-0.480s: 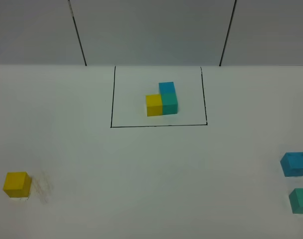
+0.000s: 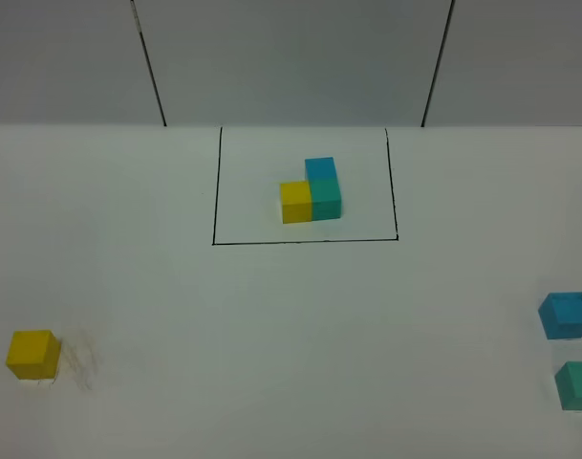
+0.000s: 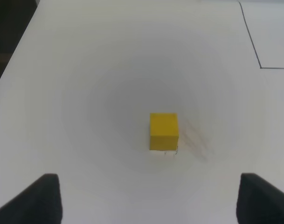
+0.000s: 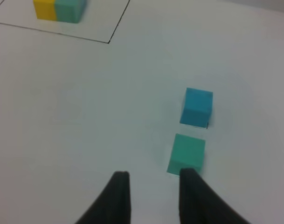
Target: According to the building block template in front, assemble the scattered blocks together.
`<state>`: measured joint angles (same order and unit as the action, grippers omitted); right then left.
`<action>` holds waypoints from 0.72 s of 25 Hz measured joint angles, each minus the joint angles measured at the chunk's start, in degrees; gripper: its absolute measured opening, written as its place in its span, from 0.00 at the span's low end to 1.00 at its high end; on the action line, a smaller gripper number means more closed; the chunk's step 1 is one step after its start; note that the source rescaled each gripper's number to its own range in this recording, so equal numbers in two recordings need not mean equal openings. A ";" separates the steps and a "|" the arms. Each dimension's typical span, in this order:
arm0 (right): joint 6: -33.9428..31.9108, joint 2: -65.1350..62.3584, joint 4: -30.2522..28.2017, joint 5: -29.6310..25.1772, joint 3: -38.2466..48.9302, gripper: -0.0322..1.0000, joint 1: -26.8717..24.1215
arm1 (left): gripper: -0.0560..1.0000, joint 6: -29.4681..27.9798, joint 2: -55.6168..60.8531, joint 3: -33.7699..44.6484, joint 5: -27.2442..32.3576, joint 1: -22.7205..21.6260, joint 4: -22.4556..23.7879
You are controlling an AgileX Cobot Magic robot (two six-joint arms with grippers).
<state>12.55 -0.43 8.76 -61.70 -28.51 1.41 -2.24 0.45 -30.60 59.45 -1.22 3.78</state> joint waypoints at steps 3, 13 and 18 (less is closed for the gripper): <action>0.00 0.00 0.00 0.00 0.00 0.03 0.00 | 0.76 0.00 0.00 0.00 0.00 0.00 0.00; 0.00 0.00 0.00 0.00 0.00 0.03 0.00 | 0.76 -0.53 0.00 0.00 -0.51 0.00 0.46; 0.00 0.00 0.00 0.00 0.00 0.03 0.00 | 0.76 -5.37 -5.72 -1.91 -1.28 0.00 0.52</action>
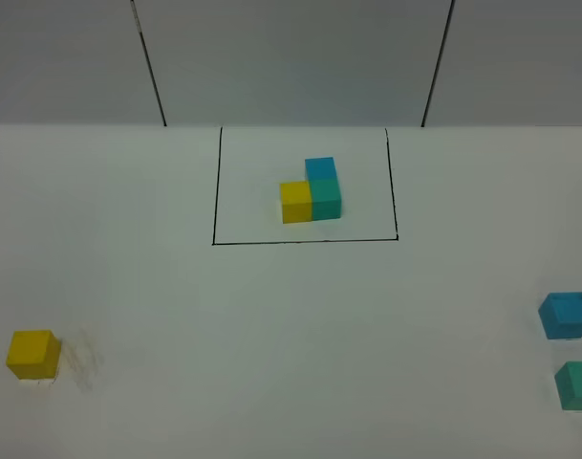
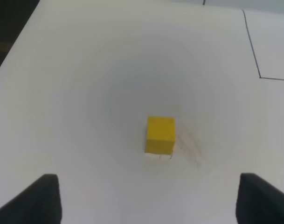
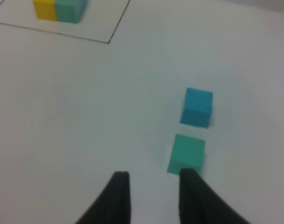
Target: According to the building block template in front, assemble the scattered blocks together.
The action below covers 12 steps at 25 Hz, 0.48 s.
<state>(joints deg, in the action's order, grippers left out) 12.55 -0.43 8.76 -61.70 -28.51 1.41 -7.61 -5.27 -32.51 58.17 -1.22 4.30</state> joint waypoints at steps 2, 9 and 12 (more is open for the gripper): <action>0.00 0.00 0.00 0.00 0.00 0.03 0.00 | 0.76 -0.47 -5.23 -2.14 0.24 0.00 0.00; 0.00 0.00 0.00 0.00 0.00 0.03 0.00 | 0.76 0.69 -27.39 -8.97 -0.21 0.00 0.15; 0.00 0.00 0.00 0.00 0.00 0.03 0.00 | 0.76 0.89 -36.35 -9.53 -3.53 0.00 0.15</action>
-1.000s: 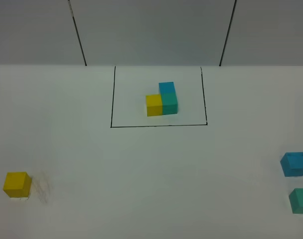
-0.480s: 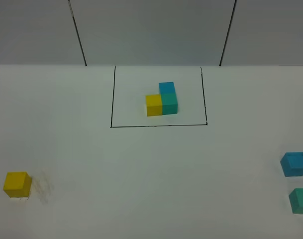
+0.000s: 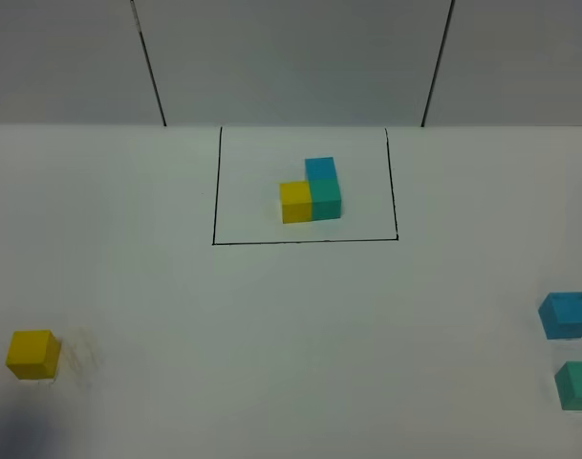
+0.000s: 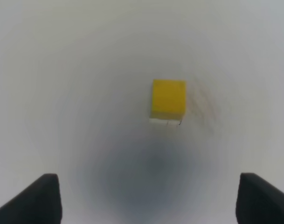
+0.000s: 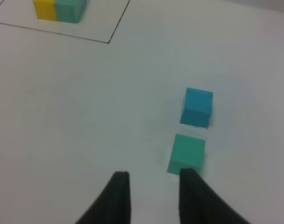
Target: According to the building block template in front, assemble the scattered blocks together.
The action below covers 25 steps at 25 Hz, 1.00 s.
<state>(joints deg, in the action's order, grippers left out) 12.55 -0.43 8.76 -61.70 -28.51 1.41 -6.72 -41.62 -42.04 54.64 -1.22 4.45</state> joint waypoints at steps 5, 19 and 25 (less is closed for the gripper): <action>0.00 0.00 0.00 0.00 0.00 0.03 0.00 | 0.76 0.11 -11.97 0.00 -5.84 0.00 0.02; 0.00 0.00 0.00 0.00 0.00 0.03 0.00 | 0.76 0.12 -34.85 1.65 -23.90 0.00 -1.50; 0.00 0.00 0.00 0.00 0.00 0.03 0.00 | 0.76 0.12 -41.63 3.99 -31.14 0.00 -2.38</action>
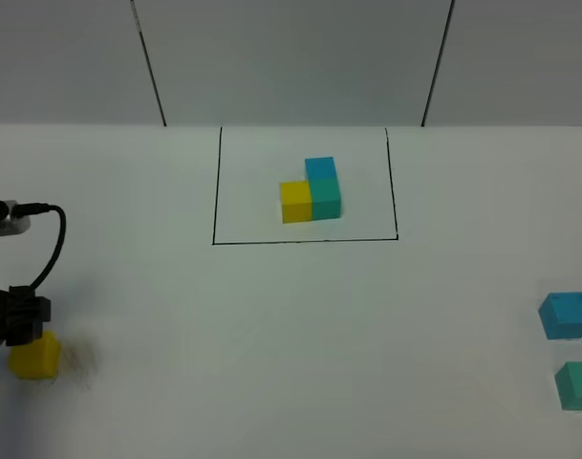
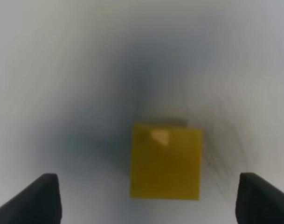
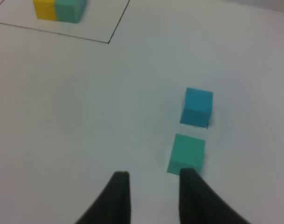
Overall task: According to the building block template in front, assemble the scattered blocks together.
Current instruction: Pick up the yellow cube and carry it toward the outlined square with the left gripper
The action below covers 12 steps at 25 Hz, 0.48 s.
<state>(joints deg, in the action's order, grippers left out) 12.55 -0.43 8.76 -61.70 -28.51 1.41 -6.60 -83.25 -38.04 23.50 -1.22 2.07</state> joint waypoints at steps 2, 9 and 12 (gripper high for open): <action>0.00 0.00 0.00 0.00 0.00 0.03 0.00 | 0.76 0.00 -1.84 0.05 -1.69 0.00 0.00; 0.00 0.00 0.00 0.00 0.00 0.03 0.00 | 0.76 0.00 -7.44 0.05 -6.42 0.00 0.00; 0.00 0.00 0.00 0.00 0.00 0.03 0.00 | 0.76 0.00 -9.42 0.05 -7.09 0.00 0.00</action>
<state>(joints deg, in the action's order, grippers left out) 12.55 -0.43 8.76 -61.70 -28.51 1.41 -6.60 -92.67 -37.99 16.40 -1.22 2.07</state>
